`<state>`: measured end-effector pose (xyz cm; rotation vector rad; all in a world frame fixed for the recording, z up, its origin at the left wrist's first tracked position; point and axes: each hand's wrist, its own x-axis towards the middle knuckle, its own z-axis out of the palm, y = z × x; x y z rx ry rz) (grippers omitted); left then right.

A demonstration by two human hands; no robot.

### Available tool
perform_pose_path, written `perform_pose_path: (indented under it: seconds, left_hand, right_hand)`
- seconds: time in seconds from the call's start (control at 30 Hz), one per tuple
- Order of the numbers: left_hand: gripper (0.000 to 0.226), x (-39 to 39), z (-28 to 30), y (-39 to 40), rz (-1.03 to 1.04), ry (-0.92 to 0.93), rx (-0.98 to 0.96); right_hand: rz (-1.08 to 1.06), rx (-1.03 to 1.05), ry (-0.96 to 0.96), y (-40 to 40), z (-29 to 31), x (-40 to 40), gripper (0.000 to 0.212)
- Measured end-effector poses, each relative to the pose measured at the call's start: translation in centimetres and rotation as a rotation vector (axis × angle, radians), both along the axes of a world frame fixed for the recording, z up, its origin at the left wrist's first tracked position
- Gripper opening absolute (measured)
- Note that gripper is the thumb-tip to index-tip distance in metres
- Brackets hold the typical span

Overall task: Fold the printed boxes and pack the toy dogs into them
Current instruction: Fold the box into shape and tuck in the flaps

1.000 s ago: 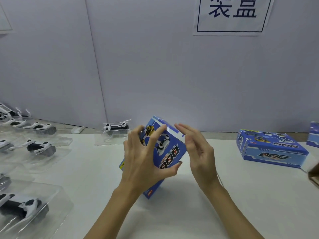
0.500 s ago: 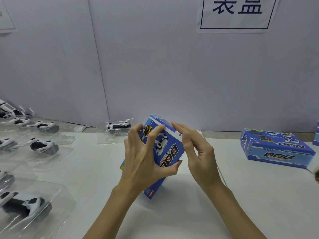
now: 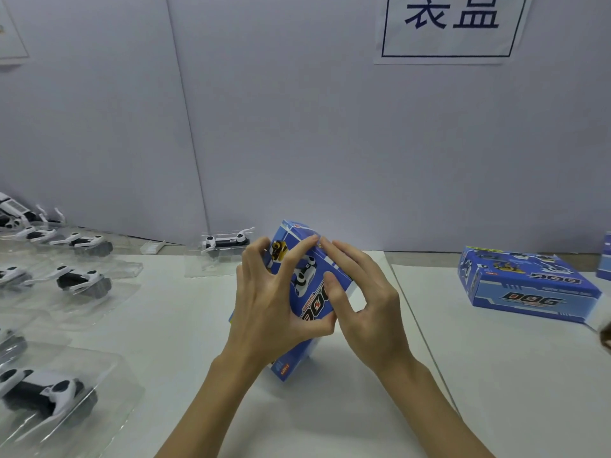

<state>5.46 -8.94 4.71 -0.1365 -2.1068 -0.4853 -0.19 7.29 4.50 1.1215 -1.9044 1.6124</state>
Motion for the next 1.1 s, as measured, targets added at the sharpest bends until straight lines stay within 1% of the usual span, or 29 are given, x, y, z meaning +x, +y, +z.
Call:
perform_pose_path:
  seconds: [0.1,0.2,0.33,0.47,0.57,0.77,0.83,0.9,0.93,1.03,1.07,1.1]
  left_hand:
    - [0.093,0.1,0.1,0.0,-0.009,-0.003,0.006]
    - [0.093,0.3,0.3,-0.2,-0.027,-0.002,0.026]
    - [0.096,0.3,0.2,-0.6,-0.049,-0.017,0.036]
    - [0.112,0.2,0.2,-0.7,-0.023,-0.049,0.065]
    - [0.110,0.1,0.3,-0.7,-0.049,-0.046,0.076]
    - [0.107,0.0,0.2,-1.4,-0.035,0.006,0.068]
    - [0.109,-0.1,-0.1,-1.2,-0.049,-0.003,0.100]
    - [0.112,-0.4,-0.6,-0.6,-0.093,-0.064,0.138]
    - [0.113,-0.5,-0.8,-0.4,-0.095,-0.112,0.126]
    - [0.116,-0.8,-1.7,-0.8,-0.026,-0.288,-0.025]
    - [0.114,-0.9,-2.0,-1.2,-0.046,-0.374,-0.023]
    - [0.112,-1.0,-2.3,-1.7,-0.099,-0.460,0.036]
  right_hand:
    - [-0.018,-0.008,0.030,-0.2,-0.3,0.1,0.055]
    - [0.016,-0.016,0.043,-0.5,-0.7,0.3,0.058]
    - [0.009,-0.058,0.056,-0.8,-0.8,0.3,0.049]
    - [0.003,-0.067,0.022,-0.5,-0.7,-0.2,0.047]
    - [0.018,-0.060,-0.002,-0.4,-0.5,-0.3,0.045]
    - [0.012,-0.041,0.078,-1.2,0.1,0.2,0.042]
    - [-0.011,-0.052,0.071,-1.4,0.0,0.1,0.041]
    - [-0.029,-0.096,-0.004,-1.1,-0.3,-0.4,0.039]
    - [-0.044,-0.129,-0.050,-0.9,-0.6,-0.7,0.038]
    - [-0.146,-0.238,-0.219,0.2,-1.4,-2.0,0.027]
    - [-0.210,-0.254,-0.279,0.6,-1.6,-2.6,0.025]
    - [-0.269,-0.249,-0.336,1.0,-1.7,-3.2,0.026]
